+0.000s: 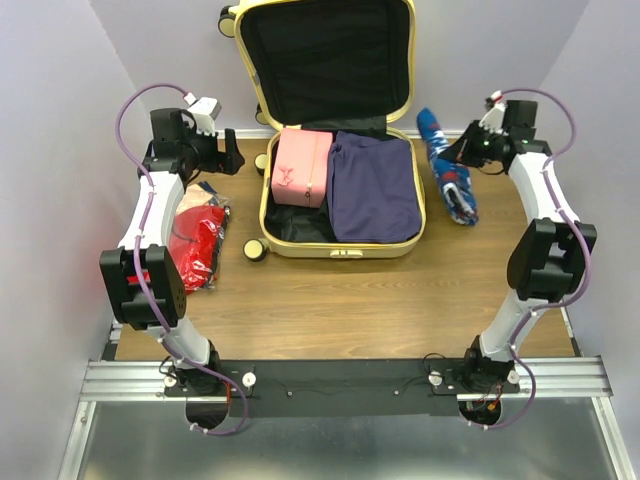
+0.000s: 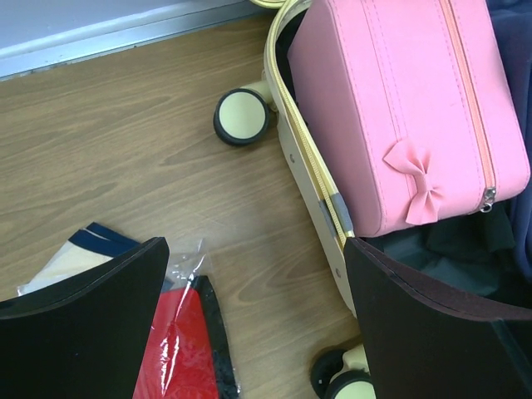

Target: Pack the luggage

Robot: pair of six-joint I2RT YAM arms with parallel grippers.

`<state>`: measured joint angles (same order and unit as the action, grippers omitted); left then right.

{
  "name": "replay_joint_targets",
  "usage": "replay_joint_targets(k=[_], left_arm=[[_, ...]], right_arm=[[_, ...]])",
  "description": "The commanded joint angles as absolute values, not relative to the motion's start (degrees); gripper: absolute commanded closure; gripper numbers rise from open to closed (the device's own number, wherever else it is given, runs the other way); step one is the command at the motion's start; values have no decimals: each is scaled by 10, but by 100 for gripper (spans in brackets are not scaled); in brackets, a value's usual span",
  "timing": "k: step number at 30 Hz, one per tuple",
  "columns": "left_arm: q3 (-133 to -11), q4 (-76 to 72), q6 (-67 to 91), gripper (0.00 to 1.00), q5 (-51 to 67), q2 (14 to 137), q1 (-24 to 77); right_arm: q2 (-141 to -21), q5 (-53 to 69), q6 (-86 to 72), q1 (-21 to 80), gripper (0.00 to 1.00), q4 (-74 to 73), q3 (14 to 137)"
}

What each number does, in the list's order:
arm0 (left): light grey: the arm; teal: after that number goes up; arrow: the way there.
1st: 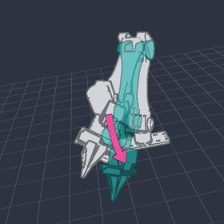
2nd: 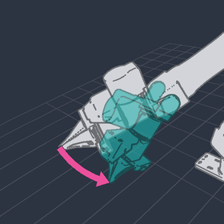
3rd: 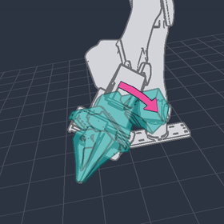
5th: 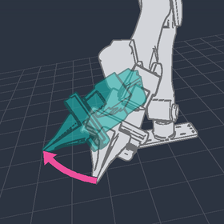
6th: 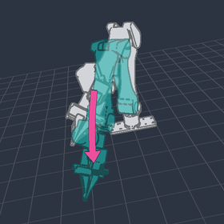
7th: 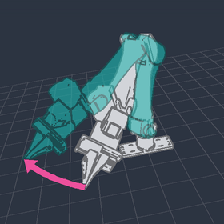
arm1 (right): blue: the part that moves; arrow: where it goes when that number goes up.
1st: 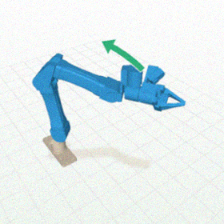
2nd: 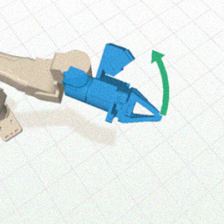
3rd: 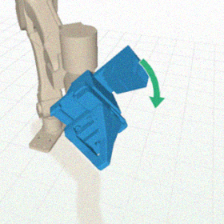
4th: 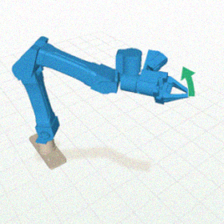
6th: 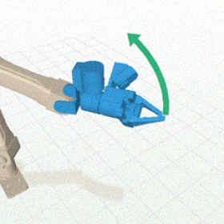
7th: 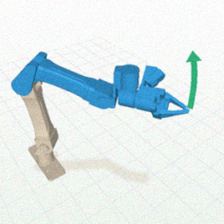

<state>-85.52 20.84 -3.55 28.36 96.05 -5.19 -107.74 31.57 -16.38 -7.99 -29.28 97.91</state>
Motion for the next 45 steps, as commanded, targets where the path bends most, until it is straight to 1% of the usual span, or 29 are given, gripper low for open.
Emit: replay_joint_targets(k=[1, 6, 10, 18, 25, 29, 34, 45], left_arm=[[-848, 187, -28, 4, 308, 941, -57], [-853, 190, -31, 4, 308, 940, -57], [-854, 194, -36, 4, 308, 935, -60], [-844, 197, -41, 4, 307, 924, -67], [-831, 198, -45, 4, 310, 911, -75], [-819, 189, -48, 4, 322, 900, -75], [-807, 184, -48, 4, 331, 895, -75], [-821, 185, -39, 4, 343, 908, -75]], right_arm=[[-1020, 377, -250, -16, 99, -239, 938], [-993, 342, -288, 60, 99, -195, 920], [-994, 308, -280, 115, 99, -175, 939], [-1051, 231, -290, 199, 99, -158, 977], [-1092, 214, -292, 267, 99, -143, 998], [-1092, 189, -292, 278, 99, -137, 977], [-1085, 105, -346, 287, 99, -115, 938], [-1121, 4, -443, 306, 100, -87, 1004]])
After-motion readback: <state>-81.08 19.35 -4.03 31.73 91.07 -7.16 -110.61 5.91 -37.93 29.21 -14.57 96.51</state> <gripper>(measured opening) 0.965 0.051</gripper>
